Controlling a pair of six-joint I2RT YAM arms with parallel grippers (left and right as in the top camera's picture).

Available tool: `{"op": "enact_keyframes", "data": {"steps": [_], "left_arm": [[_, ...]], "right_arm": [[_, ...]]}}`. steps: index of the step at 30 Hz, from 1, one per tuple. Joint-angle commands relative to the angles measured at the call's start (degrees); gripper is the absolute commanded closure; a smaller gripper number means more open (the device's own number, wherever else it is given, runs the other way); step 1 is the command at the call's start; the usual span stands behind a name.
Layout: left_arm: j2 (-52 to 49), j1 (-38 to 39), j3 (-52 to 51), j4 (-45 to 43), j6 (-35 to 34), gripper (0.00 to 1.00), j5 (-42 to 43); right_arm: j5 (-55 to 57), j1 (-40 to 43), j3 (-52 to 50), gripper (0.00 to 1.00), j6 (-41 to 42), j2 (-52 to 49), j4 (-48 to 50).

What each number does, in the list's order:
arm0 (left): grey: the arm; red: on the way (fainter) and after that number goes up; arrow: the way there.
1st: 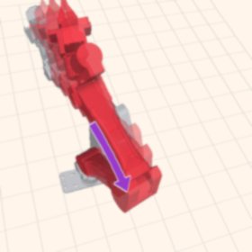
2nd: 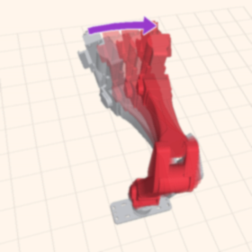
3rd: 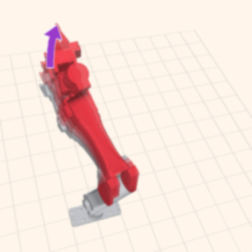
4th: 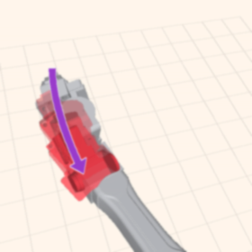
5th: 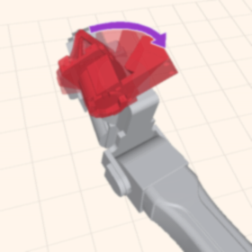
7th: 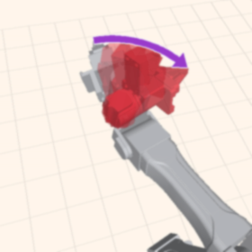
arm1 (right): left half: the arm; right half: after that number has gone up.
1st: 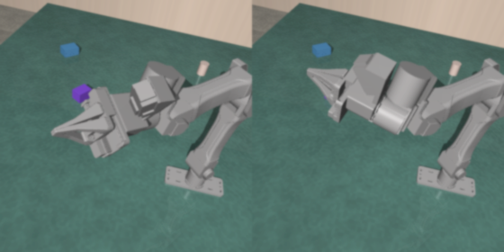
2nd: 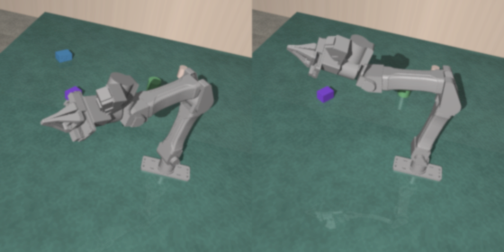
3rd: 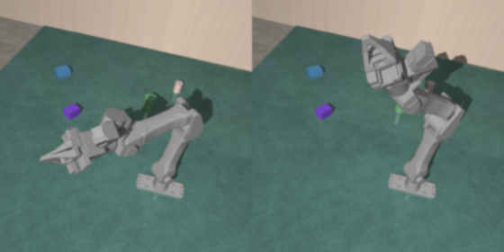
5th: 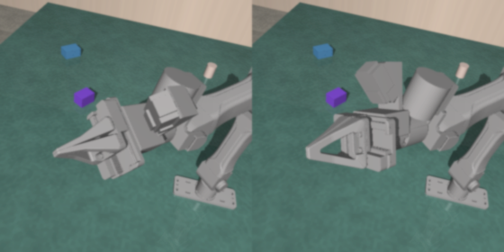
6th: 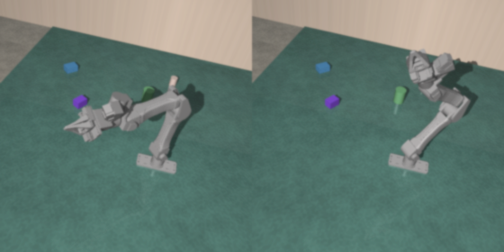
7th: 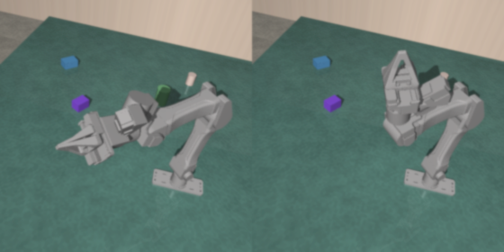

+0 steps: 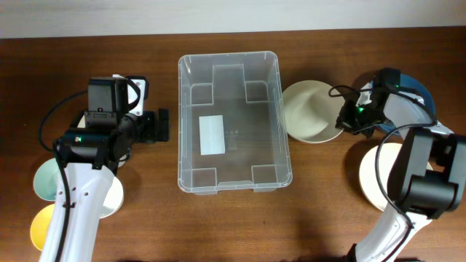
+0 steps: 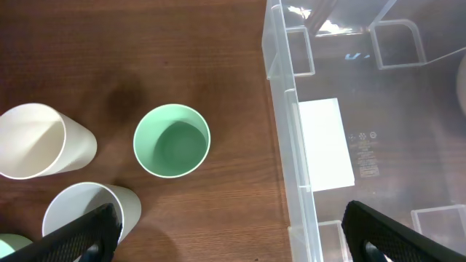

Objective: Pack container
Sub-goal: 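Lift the cream bowl with the right gripper and place it in the container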

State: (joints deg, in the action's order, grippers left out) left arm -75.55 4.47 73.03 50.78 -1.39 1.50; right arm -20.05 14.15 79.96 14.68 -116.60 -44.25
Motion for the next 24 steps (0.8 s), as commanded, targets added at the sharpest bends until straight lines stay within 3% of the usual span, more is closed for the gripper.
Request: {"op": "enact_keyframes", "data": {"steps": [1, 8, 13, 17, 24], "left_arm": [[0.0, -0.2, 1.2, -0.2, -0.3, 0.01, -0.4], [0.0, -0.2, 1.2, -0.2, -0.3, 0.01, -0.4], [0.0, -0.2, 1.2, -0.2, -0.3, 0.01, -0.4], [0.0, -0.2, 1.2, -0.2, -0.3, 0.01, -0.4], [0.0, -0.3, 1.2, -0.1, -0.3, 0.0, -0.4]], "right_arm": [[-0.5, -0.3, 3.7, 0.96, 0.9, 10.1, 0.1], [-0.3, -1.0, 4.0, 0.96, 4.5, 23.9, -0.4], [-0.3, -7.9, 4.0, 0.96, 4.9, 30.7, 2.3], [2.3, -18.8, 4.0, 0.96, 5.0, 30.4, 4.9], [18.3, -34.2, 4.0, 0.96, 5.7, 21.1, 11.8]]}}
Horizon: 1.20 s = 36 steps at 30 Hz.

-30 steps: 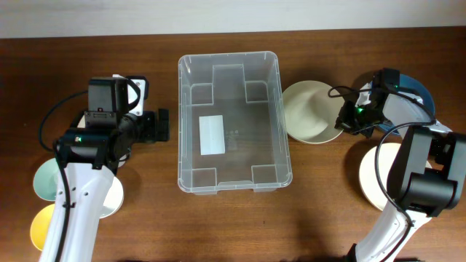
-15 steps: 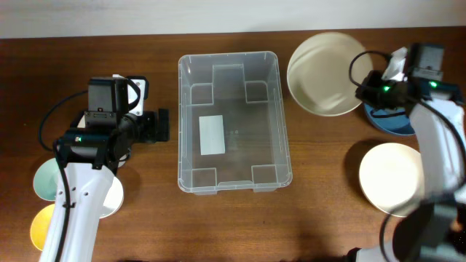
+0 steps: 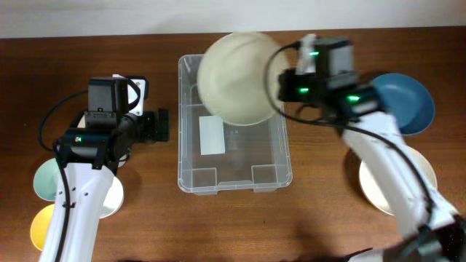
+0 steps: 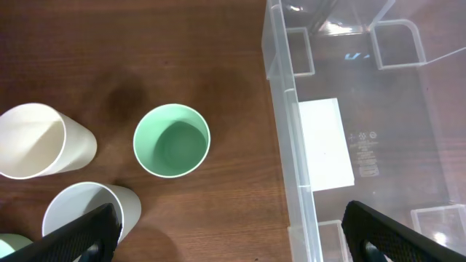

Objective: Pack container
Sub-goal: 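Lift the cream bowl with the right gripper and place it in the container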

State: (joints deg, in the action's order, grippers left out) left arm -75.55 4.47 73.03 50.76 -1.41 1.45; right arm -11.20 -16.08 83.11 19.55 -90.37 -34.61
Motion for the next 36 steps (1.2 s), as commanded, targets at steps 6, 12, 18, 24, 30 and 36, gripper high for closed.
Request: {"op": "enact_keyframes", "data": {"steps": [6, 12, 18, 24, 30, 36], "left_arm": [[4.8, -5.2, 2.6, 1.2, -0.3, 0.01, -5.9], [9.4, -20.5, 4.1, 1.1, -0.4, 0.0, -1.9], [8.2, -24.6, 4.0, 1.1, -2.1, 0.01, 0.7], [8.0, -24.6, 4.0, 1.1, -2.1, 0.01, 0.7], [8.0, -24.6, 4.0, 1.1, -2.1, 0.01, 0.7], [8.0, -24.6, 4.0, 1.1, -2.1, 0.0, 0.8]], "right_arm": [[12.3, -6.4, 0.8, 0.96, 0.9, -16.1, 7.4], [13.1, -6.4, 0.8, 0.96, -0.2, -19.8, 11.7], [13.6, -6.4, 0.8, 0.96, -0.2, -21.3, 12.4], [13.4, -6.4, 0.8, 0.79, -0.2, -21.3, 10.1], [13.7, -6.3, 2.4, 0.7, -2.6, -15.5, 6.1], [26.8, -3.2, 10.3, 0.55, -4.5, -2.7, -3.4]]}}
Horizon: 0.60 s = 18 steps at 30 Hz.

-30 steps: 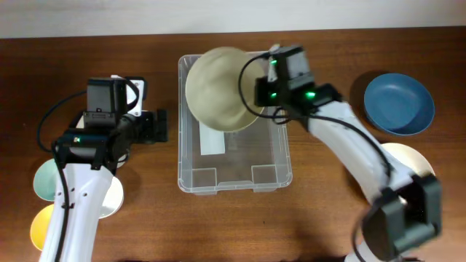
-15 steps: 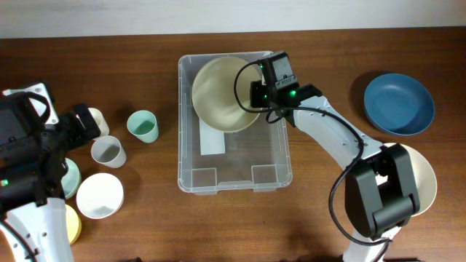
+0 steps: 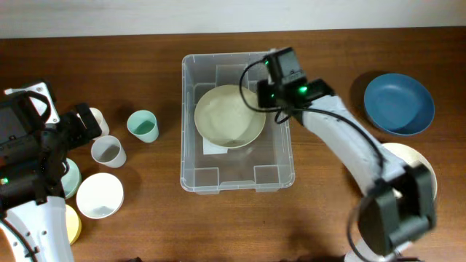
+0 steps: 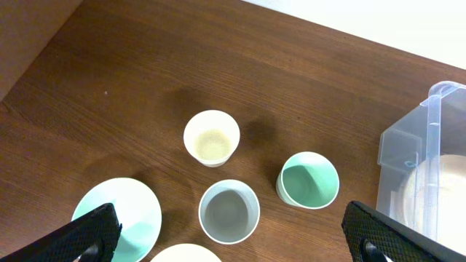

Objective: Pack container
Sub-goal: 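Lift the cream bowl with the right gripper and place it in the container, then move the right gripper to the dark blue bowl and grasp its rim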

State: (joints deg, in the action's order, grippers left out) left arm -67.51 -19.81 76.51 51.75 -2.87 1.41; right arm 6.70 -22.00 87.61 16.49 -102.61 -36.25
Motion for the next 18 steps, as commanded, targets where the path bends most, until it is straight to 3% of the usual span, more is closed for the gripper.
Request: {"op": "enact_keyframes", "data": {"steps": [1, 5, 9, 18], "left_arm": [[-0.1, -0.3, 0.6, 0.2, -0.6, 0.01, 0.8], [-0.1, -0.3, 0.6, 0.2, -0.6, 0.01, 0.8], [-0.1, -0.3, 0.6, 0.2, -0.6, 0.01, 0.8], [-0.1, -0.3, 0.6, 0.2, -0.6, 0.0, 0.9]], "right_arm": [[9.2, 4.7, 6.3, 0.54, -2.9, 11.0, -3.1], [9.2, 13.4, 6.2, 0.52, -5.8, 11.2, -9.1], [8.8, 23.9, 6.1, 0.47, -7.6, 2.5, -16.7], [16.5, 29.6, 6.1, 0.37, -11.2, -16.9, -18.1]]}}
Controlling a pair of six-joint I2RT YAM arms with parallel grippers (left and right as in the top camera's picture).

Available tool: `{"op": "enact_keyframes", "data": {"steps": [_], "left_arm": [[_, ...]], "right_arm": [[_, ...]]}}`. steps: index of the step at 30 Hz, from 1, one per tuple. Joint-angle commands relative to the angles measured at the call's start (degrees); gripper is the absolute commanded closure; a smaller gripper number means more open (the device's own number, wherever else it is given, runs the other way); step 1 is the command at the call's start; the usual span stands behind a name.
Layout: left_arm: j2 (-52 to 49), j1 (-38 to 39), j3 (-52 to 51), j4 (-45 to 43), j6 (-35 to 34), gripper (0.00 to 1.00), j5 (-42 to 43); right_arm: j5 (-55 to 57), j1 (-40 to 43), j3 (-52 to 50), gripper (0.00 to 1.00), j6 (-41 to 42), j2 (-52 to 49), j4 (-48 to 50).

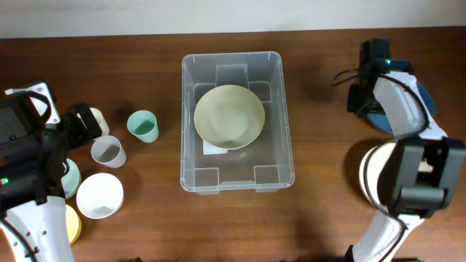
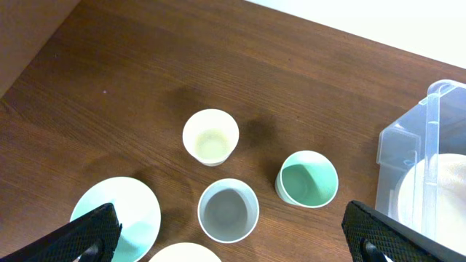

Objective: Pack container
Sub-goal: 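Move the right gripper to the dark blue bowl and grasp its rim, then carry the dark blue bowl with the right gripper into the container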

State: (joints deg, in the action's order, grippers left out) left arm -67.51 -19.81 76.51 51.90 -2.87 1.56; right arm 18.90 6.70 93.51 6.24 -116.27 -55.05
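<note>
The clear plastic container (image 1: 277, 149) stands mid-table with a cream bowl (image 1: 229, 116) lying inside it. My left gripper (image 2: 229, 247) is open and empty, well above the cups left of the container, whose corner (image 2: 429, 156) shows at the right of the left wrist view. My right gripper (image 1: 360, 96) hovers at the left edge of the blue bowl (image 1: 411, 109), holding nothing; how its jaws stand is too dark to tell.
Left of the container stand a green cup (image 2: 307, 178), a grey cup (image 2: 228, 211) and a cream cup (image 2: 210, 137), next to a mint plate (image 2: 116, 218) and a white bowl (image 1: 100, 195). A white dish (image 1: 382, 175) lies under the right arm.
My right gripper has left the container's far right rim and is now over the blue bowl's left edge. The cream bowl stays in the container. The left arm has not moved.
My right gripper was at the cream bowl right of the container, my left gripper by the container's left wall. Then the right held the bowl over the container. Later the bowl lay inside and the left arm was back over the cups; now the right is away.
</note>
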Motion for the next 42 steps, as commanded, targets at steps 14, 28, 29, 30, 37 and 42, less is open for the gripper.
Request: {"op": "enact_keyframes", "data": {"steps": [14, 28, 29, 30, 37, 42], "left_arm": [[-0.1, -0.3, 0.6, 0.0, -0.6, 0.01, 3.3], [-0.1, -0.3, 0.6, 0.0, -0.6, 0.01, 3.2], [-0.1, -0.3, 0.6, 0.0, -0.6, 0.01, 3.2], [-0.1, -0.3, 0.6, 0.0, -0.6, 0.01, 3.2], [-0.1, -0.3, 0.6, 0.2, -0.6, 0.01, 3.2], [-0.1, -0.3, 0.6, 0.7, -0.6, 0.01, 3.2]], "right_arm": [[4.3, 4.3, 0.3, 0.71, -1.6, -10.9, 5.7], [4.3, 2.2, 13.2, 0.96, -1.6, -4.7, -2.1], [4.2, 0.9, 15.9, 0.96, -2.3, -2.8, -3.7], [4.1, -0.1, 17.6, 0.96, -3.2, -1.5, -4.9], [-5.5, -15.8, 22.9, 0.96, -15.2, 10.2, -8.4], [-8.9, -31.0, 22.8, 0.96, -18.1, 12.6, -9.5]]}}
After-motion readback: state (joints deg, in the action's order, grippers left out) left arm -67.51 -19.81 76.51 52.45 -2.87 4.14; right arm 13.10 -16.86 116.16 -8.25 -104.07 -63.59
